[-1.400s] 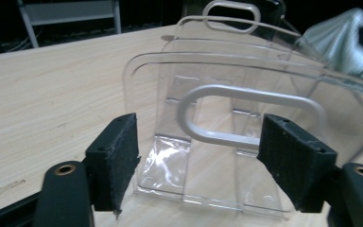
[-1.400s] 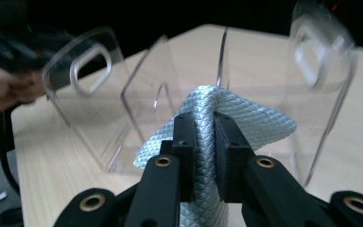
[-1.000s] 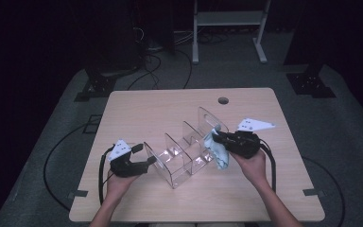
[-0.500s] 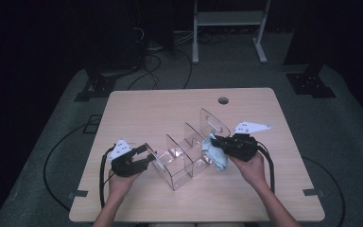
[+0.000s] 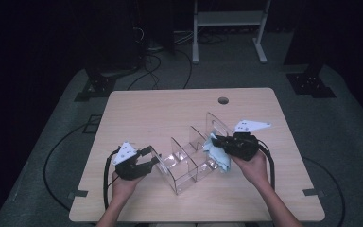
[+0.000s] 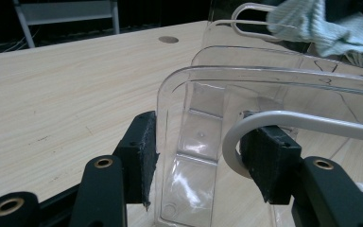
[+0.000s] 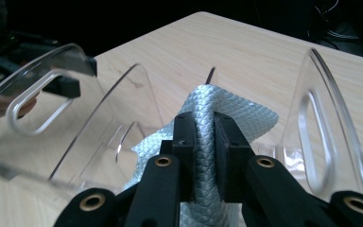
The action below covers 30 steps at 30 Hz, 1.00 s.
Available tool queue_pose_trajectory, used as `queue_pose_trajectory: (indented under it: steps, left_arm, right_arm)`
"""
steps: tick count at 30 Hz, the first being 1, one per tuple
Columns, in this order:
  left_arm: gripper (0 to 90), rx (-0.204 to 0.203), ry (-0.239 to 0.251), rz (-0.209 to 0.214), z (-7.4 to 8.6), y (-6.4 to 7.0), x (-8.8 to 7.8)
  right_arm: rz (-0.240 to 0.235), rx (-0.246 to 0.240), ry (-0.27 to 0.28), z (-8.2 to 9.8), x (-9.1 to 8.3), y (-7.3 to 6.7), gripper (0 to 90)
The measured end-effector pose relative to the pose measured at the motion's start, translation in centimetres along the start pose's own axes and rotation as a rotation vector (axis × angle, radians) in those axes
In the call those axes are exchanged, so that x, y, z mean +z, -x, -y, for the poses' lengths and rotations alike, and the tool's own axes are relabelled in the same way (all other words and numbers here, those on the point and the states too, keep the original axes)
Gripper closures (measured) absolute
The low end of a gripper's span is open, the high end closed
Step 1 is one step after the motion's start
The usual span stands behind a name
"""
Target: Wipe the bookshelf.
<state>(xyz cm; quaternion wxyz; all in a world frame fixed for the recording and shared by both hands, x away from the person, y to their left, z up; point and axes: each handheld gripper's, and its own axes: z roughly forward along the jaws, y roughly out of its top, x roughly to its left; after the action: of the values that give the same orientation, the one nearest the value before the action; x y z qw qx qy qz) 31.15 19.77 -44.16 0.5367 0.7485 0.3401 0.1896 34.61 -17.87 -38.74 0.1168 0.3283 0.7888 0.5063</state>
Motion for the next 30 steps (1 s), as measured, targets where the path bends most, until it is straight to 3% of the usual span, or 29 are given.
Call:
queue_pose_trajectory:
  steps: [6, 14, 21, 30]
  left_arm:
    - [47.1, 0.002, 0.001, -0.004, 0.0, -0.1, 0.1]
    - [47.0, 0.005, 0.000, -0.008, 0.0, 0.0, 0.1]
    - [47.0, -0.004, 0.003, -0.011, 0.0, 0.0, 0.1]
    - [47.1, 0.000, -0.001, -0.006, 0.0, -0.1, 0.1]
  right_arm:
    - [0.008, 0.009, -0.018, -1.1, 1.7, 0.6, 79.7]
    - [0.029, -0.010, -0.017, -1.0, 0.8, 0.2, 79.9]
    - [0.035, 0.001, -0.029, -2.3, 2.7, 0.2, 79.8]
    - [0.041, -0.010, -0.026, -1.1, 1.5, -0.2, 79.9]
